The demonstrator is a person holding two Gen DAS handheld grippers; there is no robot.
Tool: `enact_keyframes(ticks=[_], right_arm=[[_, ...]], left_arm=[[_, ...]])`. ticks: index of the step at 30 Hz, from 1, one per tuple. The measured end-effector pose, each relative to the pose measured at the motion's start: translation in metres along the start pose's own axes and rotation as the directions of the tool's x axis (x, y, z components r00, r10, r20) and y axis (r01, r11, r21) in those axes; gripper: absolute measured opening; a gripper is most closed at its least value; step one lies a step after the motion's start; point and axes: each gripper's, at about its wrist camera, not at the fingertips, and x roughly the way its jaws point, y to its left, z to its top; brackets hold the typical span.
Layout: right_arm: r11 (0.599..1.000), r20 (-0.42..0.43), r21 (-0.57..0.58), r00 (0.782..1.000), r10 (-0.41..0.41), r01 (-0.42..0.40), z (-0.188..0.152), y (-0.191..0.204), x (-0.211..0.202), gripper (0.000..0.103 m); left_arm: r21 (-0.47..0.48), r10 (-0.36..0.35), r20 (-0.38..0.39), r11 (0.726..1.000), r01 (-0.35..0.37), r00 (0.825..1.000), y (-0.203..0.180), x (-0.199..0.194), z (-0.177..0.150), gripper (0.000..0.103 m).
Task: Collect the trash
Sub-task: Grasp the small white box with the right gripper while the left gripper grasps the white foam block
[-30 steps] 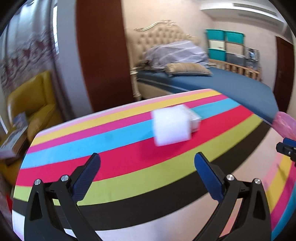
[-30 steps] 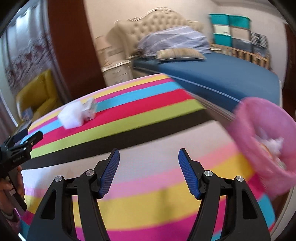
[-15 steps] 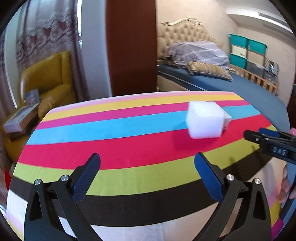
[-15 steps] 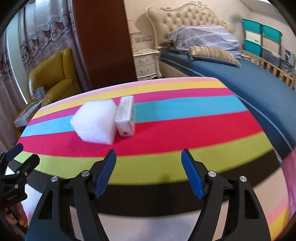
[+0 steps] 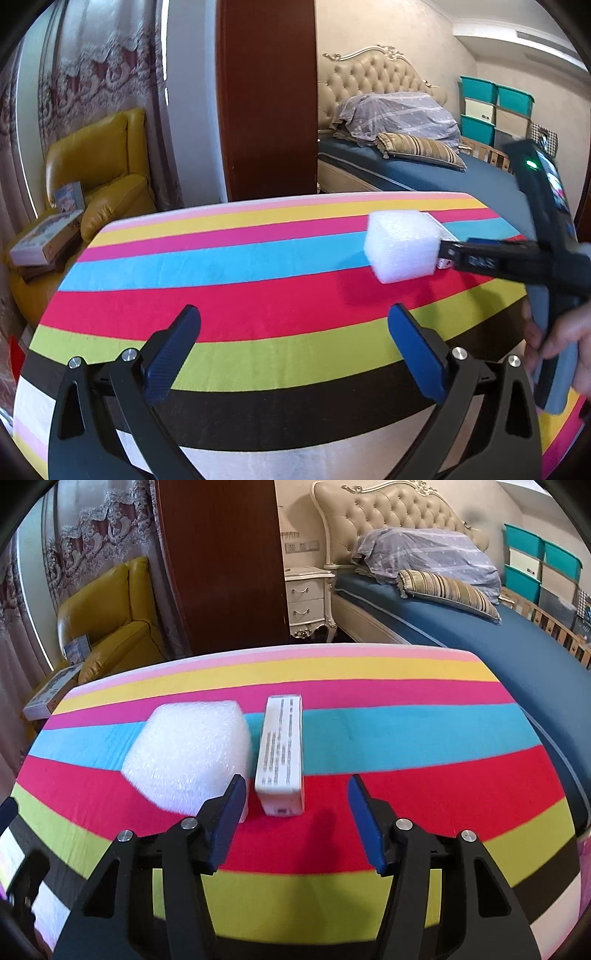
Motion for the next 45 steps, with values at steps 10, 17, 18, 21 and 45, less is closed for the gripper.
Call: enact_keyframes(ticks=[10, 17, 18, 21, 45], right_arm=[[0.999, -0.038, -0.034, 0.999, 0.016, -0.017, 0.004, 0.008, 0.012, 0.025], [0.997, 0.021, -0.073, 1.0, -0.005, 0.006, -0.02, 0.002, -0.032, 0.024], [0.998, 0.026, -0.064, 1.0, -0.009, 0.01, -0.025, -0.001, -0.039, 0.024], [0.998, 0.039, -0.047, 0.999, -0.033, 0.034, -0.041, -0.009, -0.056, 0.024], [0.981, 0.118, 0.14, 0.982, -0.151, 0.134, -0.076, -0.046, -0.091, 0.024]], left_arm=[[0.033, 0.009, 0.005, 0.999, -0.009, 1.0, -0.009, 0.0, -0.001, 0.098], [0.033, 0.007, -0.016, 0.999, -0.006, 1.0, -0.011, 0.003, -0.002, 0.098], [0.035, 0.006, -0.02, 0.999, -0.006, 1.0, -0.011, 0.004, -0.002, 0.098], [0.043, 0.001, -0.038, 0.999, 0.0, 0.999, -0.012, 0.008, -0.001, 0.098], [0.022, -0.155, -0.135, 0.987, 0.159, 0.979, -0.069, 0.066, 0.043, 0.098]])
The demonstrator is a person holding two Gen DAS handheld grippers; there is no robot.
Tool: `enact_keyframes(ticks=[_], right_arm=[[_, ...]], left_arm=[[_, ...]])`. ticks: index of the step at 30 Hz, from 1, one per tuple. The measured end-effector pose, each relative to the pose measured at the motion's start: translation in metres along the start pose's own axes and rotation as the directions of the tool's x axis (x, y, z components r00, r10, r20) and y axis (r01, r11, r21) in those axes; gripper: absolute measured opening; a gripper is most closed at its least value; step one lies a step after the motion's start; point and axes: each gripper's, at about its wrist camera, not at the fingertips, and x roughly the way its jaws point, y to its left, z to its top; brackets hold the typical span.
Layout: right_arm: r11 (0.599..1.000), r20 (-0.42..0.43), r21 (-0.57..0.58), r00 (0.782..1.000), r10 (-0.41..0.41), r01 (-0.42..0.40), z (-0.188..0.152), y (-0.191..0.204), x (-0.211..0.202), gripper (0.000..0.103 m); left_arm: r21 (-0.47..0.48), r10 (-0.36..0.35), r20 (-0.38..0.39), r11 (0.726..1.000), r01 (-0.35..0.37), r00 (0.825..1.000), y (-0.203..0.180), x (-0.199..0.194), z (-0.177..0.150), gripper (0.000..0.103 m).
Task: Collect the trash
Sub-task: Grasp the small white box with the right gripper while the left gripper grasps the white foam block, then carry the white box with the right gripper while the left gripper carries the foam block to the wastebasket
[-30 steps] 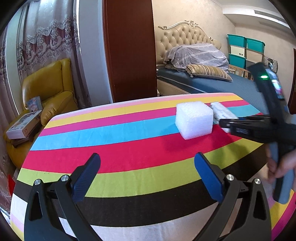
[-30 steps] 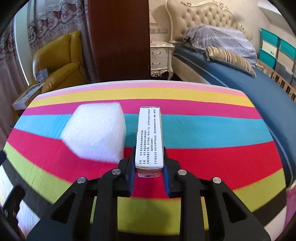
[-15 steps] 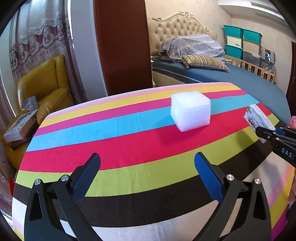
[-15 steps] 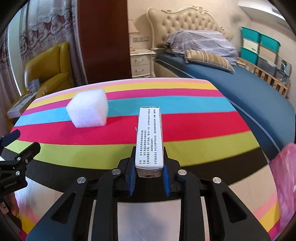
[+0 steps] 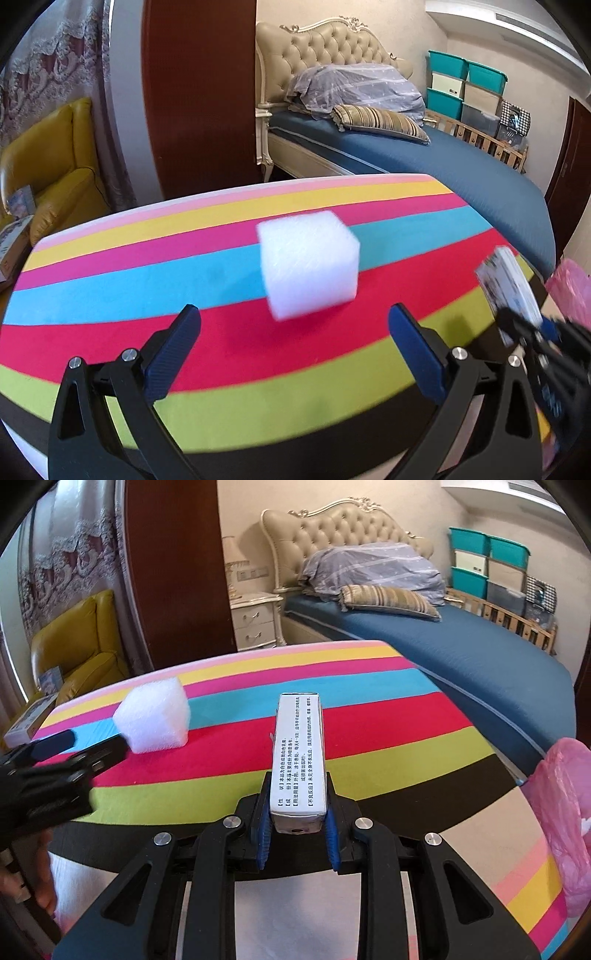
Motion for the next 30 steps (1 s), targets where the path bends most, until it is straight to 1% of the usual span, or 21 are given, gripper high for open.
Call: enact_keyframes(ticks=[6, 8, 14, 15, 16, 17, 18, 19, 21, 25, 30], right_arm=[[1.0, 0.0, 0.013, 1.0, -0.003, 0.003, 0.0, -0.003, 0.0, 0.024], [1.0, -0.002, 0.011, 1.0, -0.001, 0.001, 0.0, -0.003, 0.0, 0.024], [1.0, -0.01, 0.021, 1.0, 0.002, -0.002, 0.001, -0.004, 0.003, 0.024], [1.0, -0.01, 0.022, 1.0, 0.003, -0.003, 0.001, -0.004, 0.003, 0.024], [1.0, -0.01, 0.023, 1.0, 0.004, -0.004, 0.001, -0.004, 0.003, 0.024], [1.0, -0.01, 0.023, 1.0, 0.004, -0.004, 0.001, -0.004, 0.003, 0.024], [1.0, -0.01, 0.025, 1.0, 0.006, -0.006, 0.001, -0.005, 0.003, 0.024], [1.0, -0.011, 0.026, 1.0, 0.007, -0.006, 0.001, -0.005, 0.003, 0.024], [0.999, -0.012, 0.031, 1.0, 0.011, -0.01, 0.001, -0.006, 0.003, 0.024], [0.999, -0.011, 0.033, 1.0, 0.016, -0.016, 0.001, -0.007, 0.004, 0.024], [1.0, -0.013, 0.02, 1.0, 0.02, -0.02, 0.002, -0.006, 0.003, 0.024]], left_arm=[[-0.034, 0.039, -0.035, 0.999, -0.04, 0.999, -0.007, 0.034, 0.015, 0.098], [-0.042, 0.037, -0.048, 0.998, -0.039, 0.998, -0.007, 0.04, 0.019, 0.098], [-0.042, 0.051, -0.051, 0.998, -0.053, 0.997, -0.012, 0.055, 0.033, 0.098], [-0.039, 0.048, -0.056, 0.998, -0.05, 0.997, -0.013, 0.057, 0.033, 0.097], [-0.037, 0.045, -0.061, 0.998, -0.047, 0.997, -0.013, 0.059, 0.034, 0.092], [-0.037, 0.036, -0.064, 0.999, -0.038, 0.997, -0.012, 0.059, 0.033, 0.086], [-0.04, 0.019, -0.068, 0.999, -0.022, 0.997, -0.01, 0.059, 0.033, 0.074], [-0.044, 0.007, -0.071, 0.999, -0.01, 0.997, -0.009, 0.059, 0.032, 0.067], [-0.056, -0.029, -0.054, 0.998, 0.026, 0.998, -0.003, 0.053, 0.03, 0.067], [-0.031, -0.044, -0.003, 0.999, 0.044, 0.999, 0.001, 0.029, 0.017, 0.067], [-0.02, -0.06, 0.021, 0.998, 0.06, 0.998, 0.008, 0.0, -0.007, 0.067]])
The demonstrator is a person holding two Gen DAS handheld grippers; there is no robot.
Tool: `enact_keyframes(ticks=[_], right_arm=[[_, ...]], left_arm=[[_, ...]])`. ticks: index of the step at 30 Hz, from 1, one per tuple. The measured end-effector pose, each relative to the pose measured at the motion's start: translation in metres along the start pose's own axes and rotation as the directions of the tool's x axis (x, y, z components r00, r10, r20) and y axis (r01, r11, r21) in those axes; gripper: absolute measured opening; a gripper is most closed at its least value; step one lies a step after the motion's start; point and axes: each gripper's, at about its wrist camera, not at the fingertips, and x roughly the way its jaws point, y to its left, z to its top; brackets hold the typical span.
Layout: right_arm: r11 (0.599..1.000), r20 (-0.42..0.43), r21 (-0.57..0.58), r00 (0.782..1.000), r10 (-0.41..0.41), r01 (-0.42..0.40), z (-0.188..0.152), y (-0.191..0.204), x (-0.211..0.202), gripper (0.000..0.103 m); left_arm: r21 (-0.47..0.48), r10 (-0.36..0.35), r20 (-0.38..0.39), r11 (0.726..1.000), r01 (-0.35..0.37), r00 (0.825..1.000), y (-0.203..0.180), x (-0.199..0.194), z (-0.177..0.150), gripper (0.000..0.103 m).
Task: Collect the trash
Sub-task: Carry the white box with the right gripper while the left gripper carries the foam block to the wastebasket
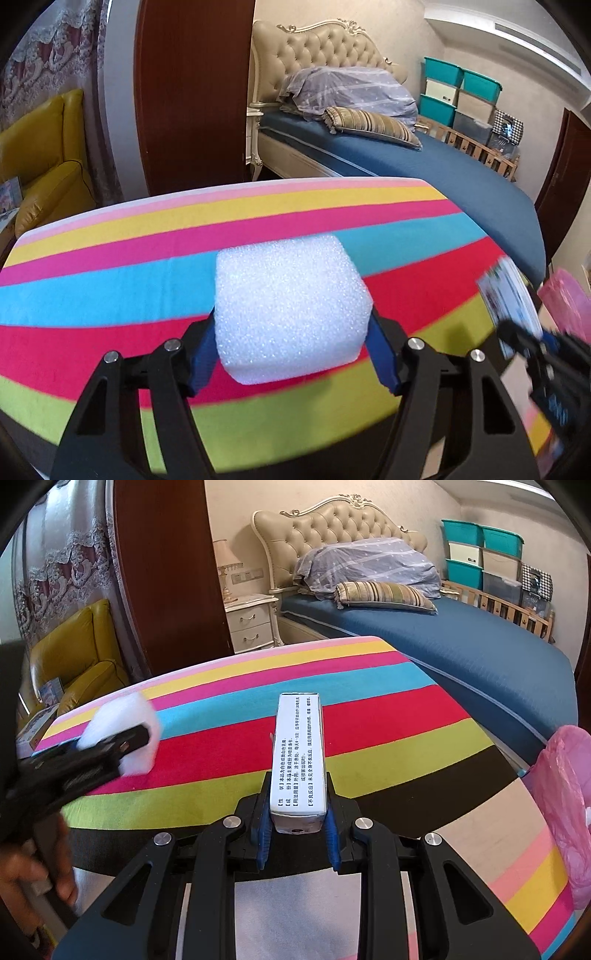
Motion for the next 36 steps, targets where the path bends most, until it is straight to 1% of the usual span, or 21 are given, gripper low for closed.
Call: enact_keyframes(ticks=[4, 8, 12, 16, 26, 36], right_arm=[[1.0, 0.001, -0.011, 1.0, 0.001, -0.001, 0.0, 0.002, 0.0, 0.024], [1.0, -0.001, -0.019, 1.0, 0.003, -0.003, 0.0, 0.003, 0.001, 0.024], [1.0, -0.004, -0.021, 1.0, 0.0, -0.001, 0.0, 0.004, 0.001, 0.024], [1.0, -0.003, -0.021, 1.0, -0.004, 0.004, 0.0, 0.005, 0.002, 0.024], [1.0, 0.013, -0.03, 1.0, 0.009, -0.008, -0.003, 0.007, -0.004, 0.025], [0.998, 0.004, -0.005, 0.998, 0.06, -0.06, -0.025, 0.002, -0.035, 0.025]], left_arm=[[-0.013, -0.009, 0.021, 1.0, 0.01, 1.0, 0.008, -0.025, -0.017, 0.067], [-0.001, -0.004, 0.048, 1.0, 0.004, 0.999, 0.012, -0.051, -0.034, 0.067], [0.042, 0.033, 0.097, 0.998, -0.037, 0.995, 0.01, -0.074, -0.05, 0.067], [0.055, 0.042, 0.134, 0.997, -0.05, 0.99, 0.009, -0.087, -0.057, 0.067], [0.083, 0.047, 0.128, 0.995, -0.058, 0.991, 0.006, -0.083, -0.055, 0.067], [0.075, 0.055, 0.1, 0.995, -0.063, 0.993, 0.009, -0.076, -0.053, 0.067]])
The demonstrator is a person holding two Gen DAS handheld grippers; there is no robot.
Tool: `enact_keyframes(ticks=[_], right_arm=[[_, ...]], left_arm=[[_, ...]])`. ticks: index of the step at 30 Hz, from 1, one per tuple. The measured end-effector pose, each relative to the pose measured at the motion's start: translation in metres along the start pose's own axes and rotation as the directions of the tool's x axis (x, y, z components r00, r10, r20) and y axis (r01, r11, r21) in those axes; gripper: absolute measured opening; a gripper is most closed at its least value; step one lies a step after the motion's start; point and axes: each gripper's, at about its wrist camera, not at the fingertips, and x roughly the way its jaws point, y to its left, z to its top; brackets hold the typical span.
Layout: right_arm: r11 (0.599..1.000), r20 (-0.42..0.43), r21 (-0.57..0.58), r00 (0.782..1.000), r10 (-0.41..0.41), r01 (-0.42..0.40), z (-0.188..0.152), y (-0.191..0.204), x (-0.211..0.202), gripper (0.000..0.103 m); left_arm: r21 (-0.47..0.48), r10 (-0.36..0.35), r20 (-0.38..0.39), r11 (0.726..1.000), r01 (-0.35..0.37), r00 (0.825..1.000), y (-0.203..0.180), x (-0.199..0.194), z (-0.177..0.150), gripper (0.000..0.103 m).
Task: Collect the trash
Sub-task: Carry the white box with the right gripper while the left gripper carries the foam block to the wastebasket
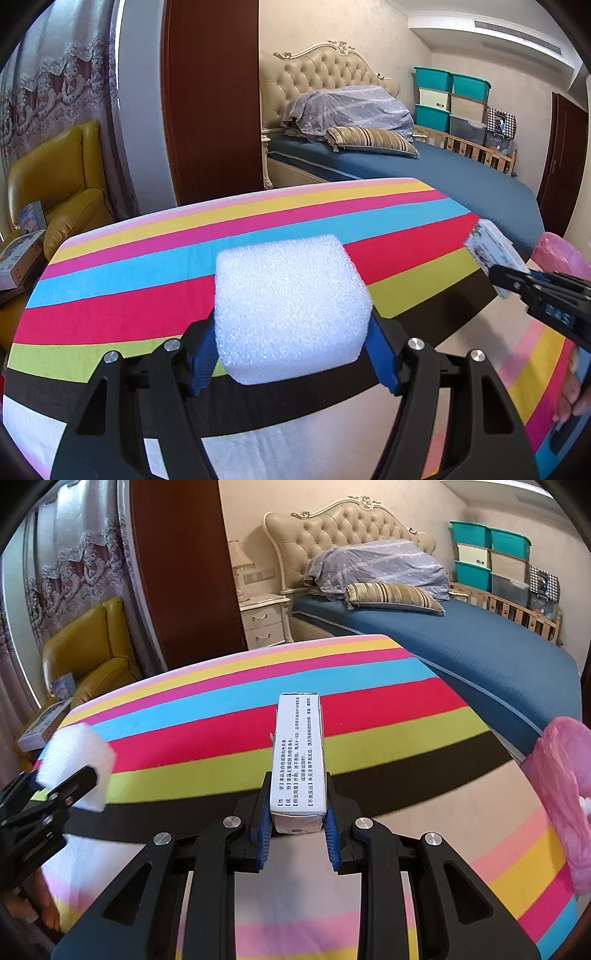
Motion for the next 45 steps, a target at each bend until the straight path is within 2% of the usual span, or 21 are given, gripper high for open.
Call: enact_keyframes(ticks=[6, 11, 25, 36, 45], right_arm=[[0.999, -0.017, -0.03, 0.999, 0.041, -0.042, -0.022, 0.01, -0.02, 0.025], [0.997, -0.013, -0.059, 0.999, 0.044, -0.045, -0.037, 0.011, -0.04, 0.025], [0.999, 0.003, 0.027, 1.0, 0.02, -0.02, -0.061, -0.028, -0.079, 0.025], [0.994, 0.037, 0.1, 0.998, -0.047, 0.043, -0.063, -0.069, -0.101, 0.025], [0.98, 0.093, 0.167, 0.988, -0.127, 0.11, -0.057, -0.113, -0.126, 0.025]], left_arm=[[0.022, -0.002, 0.011, 1.0, 0.002, 1.0, -0.004, -0.003, 0.0, 0.067], [0.024, -0.046, -0.02, 0.999, 0.047, 0.999, -0.015, -0.004, -0.005, 0.067], [0.115, -0.172, -0.079, 0.977, 0.18, 0.982, -0.071, -0.015, -0.022, 0.067], [0.192, -0.25, -0.118, 0.944, 0.269, 0.961, -0.118, -0.024, -0.034, 0.067], [0.265, -0.333, -0.107, 0.899, 0.349, 0.937, -0.167, -0.028, -0.021, 0.067]])
